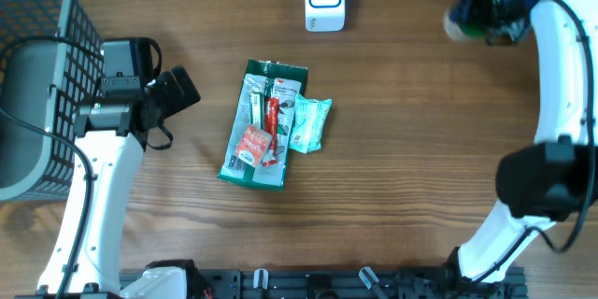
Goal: Scan the item barcode
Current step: 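Move the jar to the top right of the table and release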
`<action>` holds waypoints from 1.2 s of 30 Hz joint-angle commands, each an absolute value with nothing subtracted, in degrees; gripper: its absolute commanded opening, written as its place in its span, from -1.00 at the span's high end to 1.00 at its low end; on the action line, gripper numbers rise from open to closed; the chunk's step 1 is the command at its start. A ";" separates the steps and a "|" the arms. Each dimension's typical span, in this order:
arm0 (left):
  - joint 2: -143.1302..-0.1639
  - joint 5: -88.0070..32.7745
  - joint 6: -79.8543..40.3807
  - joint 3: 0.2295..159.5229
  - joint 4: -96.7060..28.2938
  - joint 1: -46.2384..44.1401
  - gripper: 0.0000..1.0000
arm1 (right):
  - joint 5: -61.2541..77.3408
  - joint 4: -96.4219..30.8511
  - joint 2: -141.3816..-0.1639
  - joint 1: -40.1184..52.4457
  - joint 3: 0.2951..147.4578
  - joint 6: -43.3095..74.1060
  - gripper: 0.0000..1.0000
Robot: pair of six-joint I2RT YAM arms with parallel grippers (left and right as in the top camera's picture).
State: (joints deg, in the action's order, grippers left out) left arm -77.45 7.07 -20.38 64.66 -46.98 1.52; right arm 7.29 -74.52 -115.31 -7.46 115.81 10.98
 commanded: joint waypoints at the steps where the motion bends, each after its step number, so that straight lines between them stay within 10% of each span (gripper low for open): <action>1: -77.58 7.57 -19.73 64.95 -47.03 1.78 -1.00 | 7.33 -71.46 -118.67 -11.07 104.97 10.04 0.67; 7: -77.58 7.60 -19.73 64.95 -47.00 1.78 -1.00 | 7.42 -61.21 -118.67 -14.37 91.59 10.50 0.56; 11: -77.58 7.60 -19.75 64.95 -47.00 1.78 -1.00 | 7.42 -57.71 -118.67 -14.55 89.14 10.50 -0.89; 12: -77.58 7.60 -19.73 64.95 -47.00 1.78 -1.00 | 7.44 -57.74 -118.50 -14.55 89.34 10.50 -0.99; 36: -77.58 7.57 -19.75 64.95 -47.03 1.78 -1.00 | 15.53 -76.29 -101.62 -5.52 105.08 7.68 -0.99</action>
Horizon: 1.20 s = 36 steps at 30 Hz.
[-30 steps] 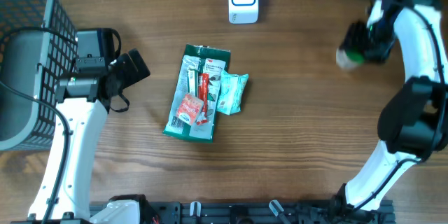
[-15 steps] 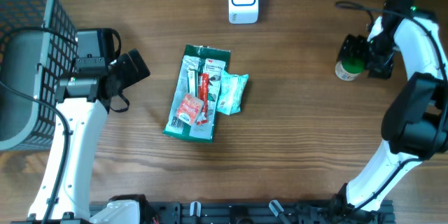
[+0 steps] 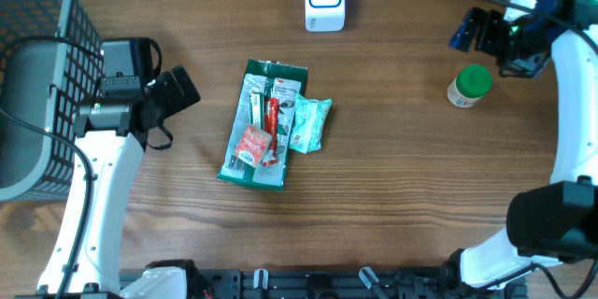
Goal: Scan the item barcode
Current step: 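Move the jar to the top right of the table and release, then move the right gripper back toward the pile of packs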
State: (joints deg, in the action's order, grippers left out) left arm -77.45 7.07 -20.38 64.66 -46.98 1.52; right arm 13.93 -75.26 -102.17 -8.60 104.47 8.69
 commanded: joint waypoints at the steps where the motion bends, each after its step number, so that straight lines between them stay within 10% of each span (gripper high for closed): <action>1: -77.58 7.57 -19.75 64.95 -47.00 1.78 -1.00 | 15.51 -76.62 -101.65 -4.27 104.97 7.68 -0.99; 36: -77.58 7.57 -19.73 64.95 -47.00 1.78 -1.00 | 20.62 -73.63 -101.78 16.95 95.55 12.12 -0.99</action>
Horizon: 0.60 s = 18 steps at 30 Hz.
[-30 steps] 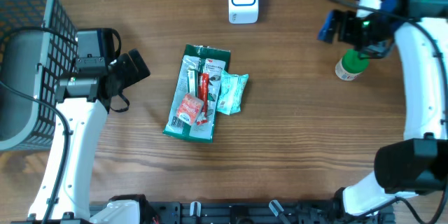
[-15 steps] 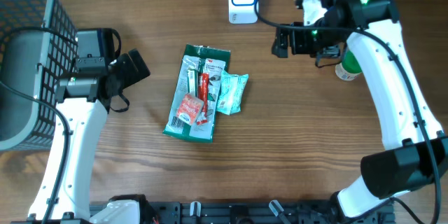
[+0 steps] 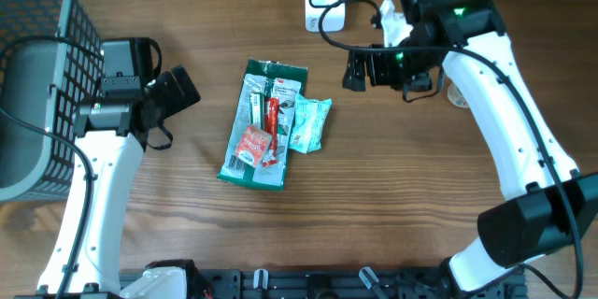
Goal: Scan the item barcode
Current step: 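Move the right gripper back toward the pile of packs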
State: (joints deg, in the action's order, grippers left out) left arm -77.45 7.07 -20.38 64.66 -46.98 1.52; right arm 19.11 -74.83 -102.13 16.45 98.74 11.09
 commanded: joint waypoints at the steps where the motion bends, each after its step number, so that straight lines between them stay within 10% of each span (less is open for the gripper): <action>1: -77.58 7.57 -19.73 64.95 -47.03 1.78 -1.00 | 20.62 -73.12 -101.78 17.26 94.76 12.14 -0.99; 18: -77.58 7.57 -19.75 64.95 -47.03 1.78 -1.00 | 11.07 -55.86 -101.78 30.85 79.46 18.68 -1.00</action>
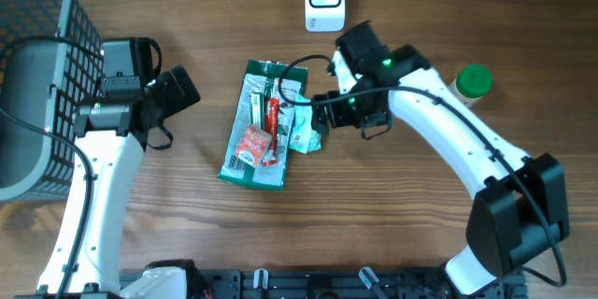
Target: Scan the item barcode
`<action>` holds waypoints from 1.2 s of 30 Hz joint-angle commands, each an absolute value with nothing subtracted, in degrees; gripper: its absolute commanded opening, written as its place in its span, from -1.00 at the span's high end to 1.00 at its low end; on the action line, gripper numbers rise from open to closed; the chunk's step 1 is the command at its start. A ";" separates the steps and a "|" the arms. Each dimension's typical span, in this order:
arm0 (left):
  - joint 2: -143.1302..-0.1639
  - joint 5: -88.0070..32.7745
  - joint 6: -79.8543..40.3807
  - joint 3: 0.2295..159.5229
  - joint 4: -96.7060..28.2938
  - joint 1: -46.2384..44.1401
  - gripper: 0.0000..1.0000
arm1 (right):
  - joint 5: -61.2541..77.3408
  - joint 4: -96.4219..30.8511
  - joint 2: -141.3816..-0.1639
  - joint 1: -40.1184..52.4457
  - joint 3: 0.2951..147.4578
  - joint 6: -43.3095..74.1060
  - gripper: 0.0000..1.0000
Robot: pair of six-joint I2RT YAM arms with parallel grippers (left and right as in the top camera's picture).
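Observation:
A large green-edged clear packet [258,126] with red items inside lies at the table's middle. A small teal packet [305,125] rests against its right side. My right gripper [319,118] sits at the teal packet's right edge, its fingers spread above and below that edge, apparently open. The white barcode scanner stands at the far edge. A green-lidded bottle [471,84] stands upright to the right, free of any gripper. My left gripper [182,88] hovers left of the packets with nothing in it; its jaws are unclear.
A dark mesh basket [37,75] fills the far left corner beside the left arm. The right arm stretches across the table from the lower right. Black rails line the front edge.
My right gripper moved down and left from just right of the scanner to the teal packet's right edge. The left arm, the packets and the bottle stayed put.
First my right gripper held the green-lidded bottle at the far right corner. Then the bottle stood alone on the table with the gripper beside it. After that the gripper was near the scanner, and now it is at the teal packet.

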State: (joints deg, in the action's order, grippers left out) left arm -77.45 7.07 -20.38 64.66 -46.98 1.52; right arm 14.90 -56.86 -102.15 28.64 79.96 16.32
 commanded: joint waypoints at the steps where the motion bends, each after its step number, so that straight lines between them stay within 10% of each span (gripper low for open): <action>1: -77.58 7.60 -19.75 64.95 -47.00 1.78 -1.00 | 10.20 -55.72 -101.78 31.51 79.44 19.09 -0.99; 36: -77.58 7.57 -19.75 64.95 -47.03 1.78 -1.00 | 6.81 -55.24 -101.80 34.28 76.07 21.15 -0.99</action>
